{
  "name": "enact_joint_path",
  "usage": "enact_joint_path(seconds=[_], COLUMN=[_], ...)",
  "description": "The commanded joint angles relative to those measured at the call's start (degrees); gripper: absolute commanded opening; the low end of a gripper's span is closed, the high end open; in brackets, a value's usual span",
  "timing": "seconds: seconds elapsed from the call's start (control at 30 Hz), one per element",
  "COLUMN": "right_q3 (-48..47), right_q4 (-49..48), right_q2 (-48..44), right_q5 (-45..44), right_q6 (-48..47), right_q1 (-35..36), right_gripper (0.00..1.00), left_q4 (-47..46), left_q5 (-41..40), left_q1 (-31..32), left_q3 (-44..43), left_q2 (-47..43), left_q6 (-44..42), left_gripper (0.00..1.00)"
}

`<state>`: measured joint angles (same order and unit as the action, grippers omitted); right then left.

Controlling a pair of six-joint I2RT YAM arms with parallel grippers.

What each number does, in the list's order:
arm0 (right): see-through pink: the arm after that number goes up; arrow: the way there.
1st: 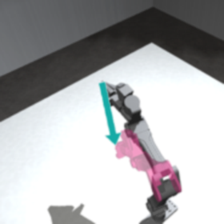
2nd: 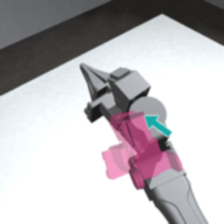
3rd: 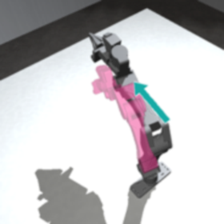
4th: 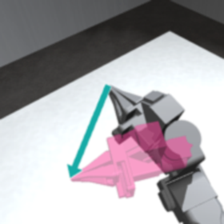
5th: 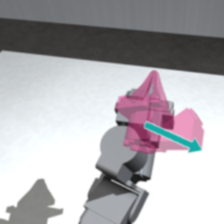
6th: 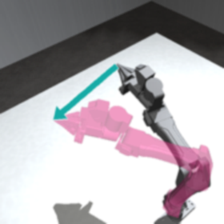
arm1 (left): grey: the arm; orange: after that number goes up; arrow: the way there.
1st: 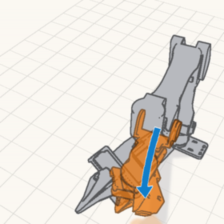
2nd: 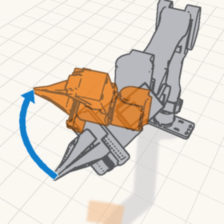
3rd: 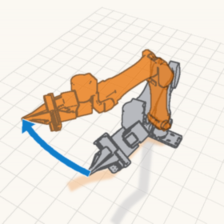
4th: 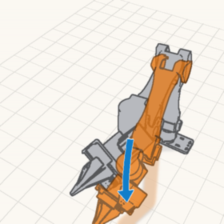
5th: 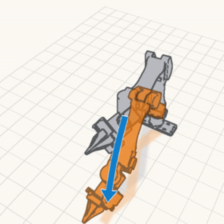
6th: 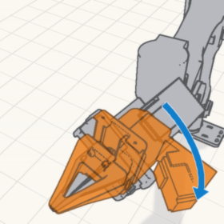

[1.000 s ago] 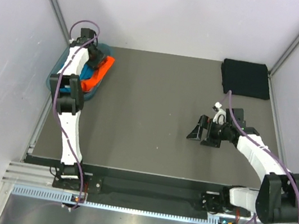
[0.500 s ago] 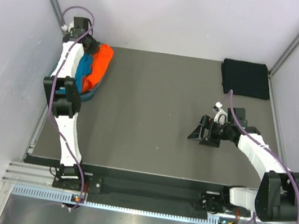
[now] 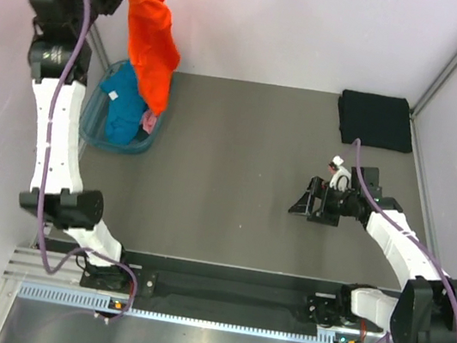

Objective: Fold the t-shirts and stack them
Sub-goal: Move the tshirt to the center of the board

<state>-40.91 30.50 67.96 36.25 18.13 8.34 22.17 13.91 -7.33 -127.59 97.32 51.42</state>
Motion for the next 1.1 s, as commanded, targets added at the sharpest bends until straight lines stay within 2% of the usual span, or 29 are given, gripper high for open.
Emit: enact_joint_path(seconds=[0.0,0.1,0.2,0.23,0.27,0.3,0.33,0.43,0.5,0.53,0.57,0.6,0.63,0.67,0.7,0.8,0.83,0.9,1.0,1.07], right_q3=[-0.4,-0.5,-1.2,-1.6,-2.6,-3.1,-3.7,-4.2,-3.3,-3.0,-2.6,-2.9,-3.6,-5.0,-5.8,-7.5,-7.7,-8.2,-9.2,-11.5], right_q4=[1.6,2.1,2.8,3.2,4.3,4.6,4.7,5.0,5.2,5.4,6.0,8.8,10.4,11.8,14.6,17.2,17.4,16.9,13.6,11.7], right_q2=[-3.2,-4.4,-5.5,-6.0,-7.0,-7.7,-8.4,-9.6,-9.1,-9.3,-9.8,-11.0,-11.6,-12.2,-12.9,-14.0,-14.3,-14.5,-11.6,-5.9], right_q5=[0.4,0.7,0.2,0.0,-0.4,-0.7,-0.9,0.2,2.9,3.7,3.8,0.8,-1.4,-3.5,-7.7,-13.5,-14.4,-14.5,-12.8,-13.7], right_q6=[-0.2,-0.5,-1.1,-1.5,-2.0,-2.3,-1.8,-0.9,0.3,0.4,0.4,0.0,-0.5,-1.4,-1.9,-2.9,-2.9,-3.9,-4.8,-4.0], right_q1=[-0.6,-0.6,-0.7,-0.7,-0.8,-0.8,-1.0,-1.7,-2.2,-3.1,-3.6,-3.9,-3.9,-3.8,-3.9,-3.9,-3.9,-3.8,-0.9,6.2], right_gripper=[0.87,0.87,0.88,0.88,0.97,1.0,1.0,1.0,1.0,1.0,1.0,1.0,1.0,1.0,1.0,1.0,1.0,0.93,0.81,0.78], left_q4=[-6.3,-13.5,-14.2,-12.2,-10.6,-9.1,-7.5,-7.4,-3.9,-1.5,5.3,8.6,12.3,14.6,17.8,22.2,23.2,24.7,26.3,27.4], left_q5=[6.6,14.2,16.9,17.0,15.9,14.9,12.9,10.1,6.4,5.3,4.1,-1.0,-2.9,-4.4,-6.9,-12.1,-16.2,-18.1,-18.8,-18.6], left_q1=[0.0,0.5,6.4,9.6,16.1,19.8,26.6,34.9,41.9,43.8,46.6,47.8,48.7,49.0,49.0,49.1,49.1,49.2,49.1,49.1], left_q3=[0.7,6.8,8.9,9.5,9.9,10.8,14.7,26.0,29.5,30.8,30.9,30.8,31.2,31.6,32.2,34.4,34.9,36.4,43.8,49.9], left_q2=[-6.0,-10.3,-13.0,-13.6,-14.4,-14.9,-16.1,-17.6,-16.5,-15.5,-12.9,-11.7,-10.7,-9.3,-8.9,-9.9,-10.3,-11.8,-14.3,-16.4], left_q6=[5.5,15.0,15.2,14.0,10.4,8.7,7.5,6.3,3.3,2.1,0.6,-1.6,-2.3,-2.7,-4.1,-6.4,-6.9,-8.6,-8.8,-7.4], left_gripper=[0.0,0.0,0.0,0.0,0.0,0.0,0.0,0.0,0.0,0.11,0.26,0.42,0.55,0.58,0.58,0.59,0.59,0.57,0.52,0.49])
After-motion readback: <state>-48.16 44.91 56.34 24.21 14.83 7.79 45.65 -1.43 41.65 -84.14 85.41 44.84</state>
